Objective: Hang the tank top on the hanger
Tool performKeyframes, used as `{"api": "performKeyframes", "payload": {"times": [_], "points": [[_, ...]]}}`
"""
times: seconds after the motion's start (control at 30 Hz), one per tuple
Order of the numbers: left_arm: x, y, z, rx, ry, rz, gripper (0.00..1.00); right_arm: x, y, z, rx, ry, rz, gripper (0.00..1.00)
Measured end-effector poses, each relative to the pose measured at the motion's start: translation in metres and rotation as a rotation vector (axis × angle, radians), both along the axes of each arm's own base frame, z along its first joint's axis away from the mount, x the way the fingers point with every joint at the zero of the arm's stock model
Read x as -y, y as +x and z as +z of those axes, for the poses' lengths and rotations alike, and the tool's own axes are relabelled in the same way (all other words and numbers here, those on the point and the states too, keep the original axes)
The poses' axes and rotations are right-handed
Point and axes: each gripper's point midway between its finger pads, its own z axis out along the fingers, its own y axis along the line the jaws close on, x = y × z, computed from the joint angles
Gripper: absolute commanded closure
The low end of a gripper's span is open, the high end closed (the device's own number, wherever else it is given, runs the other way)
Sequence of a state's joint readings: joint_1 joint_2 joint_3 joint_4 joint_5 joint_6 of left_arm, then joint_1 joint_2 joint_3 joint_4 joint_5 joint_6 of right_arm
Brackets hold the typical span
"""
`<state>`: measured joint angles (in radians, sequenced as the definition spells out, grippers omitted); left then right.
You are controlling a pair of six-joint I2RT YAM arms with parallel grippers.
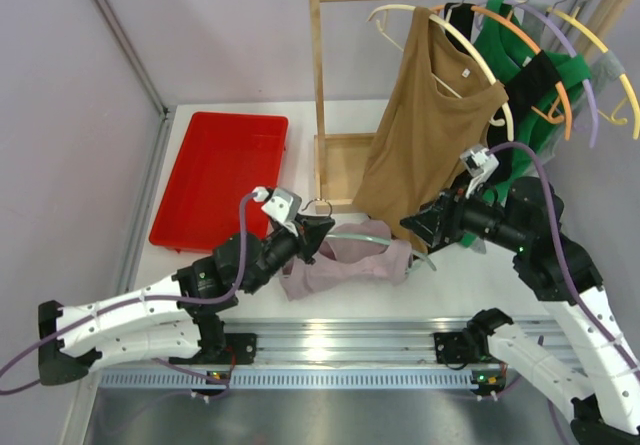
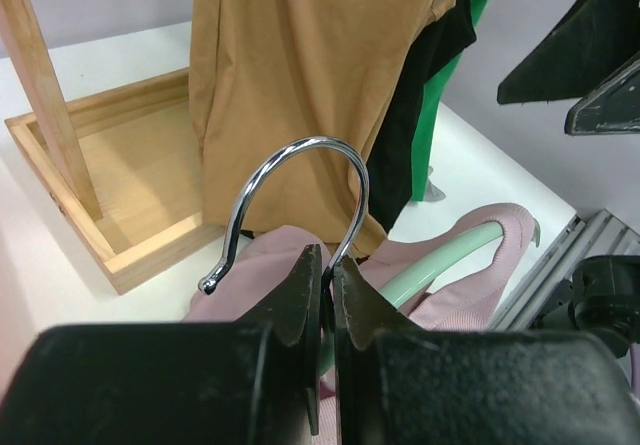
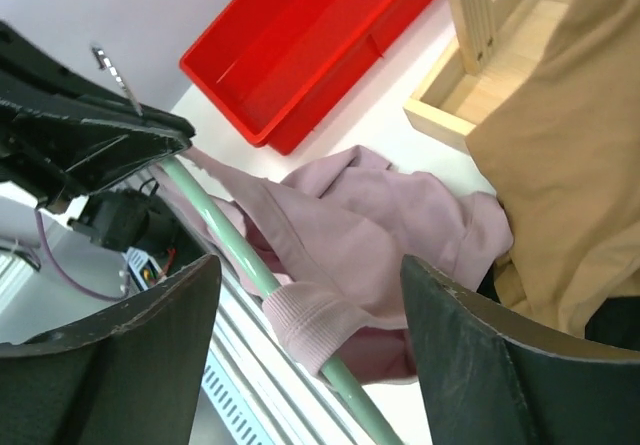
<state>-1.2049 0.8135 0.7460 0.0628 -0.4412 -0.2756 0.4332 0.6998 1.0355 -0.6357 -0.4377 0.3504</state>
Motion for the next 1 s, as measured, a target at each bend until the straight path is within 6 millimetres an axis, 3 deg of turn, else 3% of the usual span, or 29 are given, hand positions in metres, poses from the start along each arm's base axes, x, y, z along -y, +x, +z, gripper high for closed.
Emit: {"api": "performKeyframes", "payload": {"times": [0.2, 0.57, 0.8, 0.9, 0.93, 1.0], "points": [[-0.001, -0.004, -0.004, 0.0, 0.029, -0.021, 1.0, -0.01, -0.01, -0.004, 0.052, -0.035, 0.125, 0.22], [-0.003, -0.006, 0.006, 0.013, 0.006, -0.03, 1.0, -0.048, -0.05, -0.04, 0.048, -0.144, 0.359, 0.24], [-0.002, -0.007, 0.008, 0.015, 0.003, -0.04, 1.0, -0.057, -0.046, -0.064, 0.031, -0.225, 0.336, 0.29], [-0.004, -0.008, 0.012, 0.02, -0.009, -0.041, 1.0, -0.057, -0.042, -0.067, 0.04, -0.236, 0.318, 0.52], [-0.004, -0.008, 0.014, 0.021, -0.012, -0.041, 1.0, -0.057, -0.041, -0.067, 0.043, -0.236, 0.314, 0.66], [-0.006, -0.008, 0.016, 0.025, -0.017, -0.039, 1.0, -0.058, -0.04, -0.066, 0.046, -0.234, 0.311, 0.78]]}}
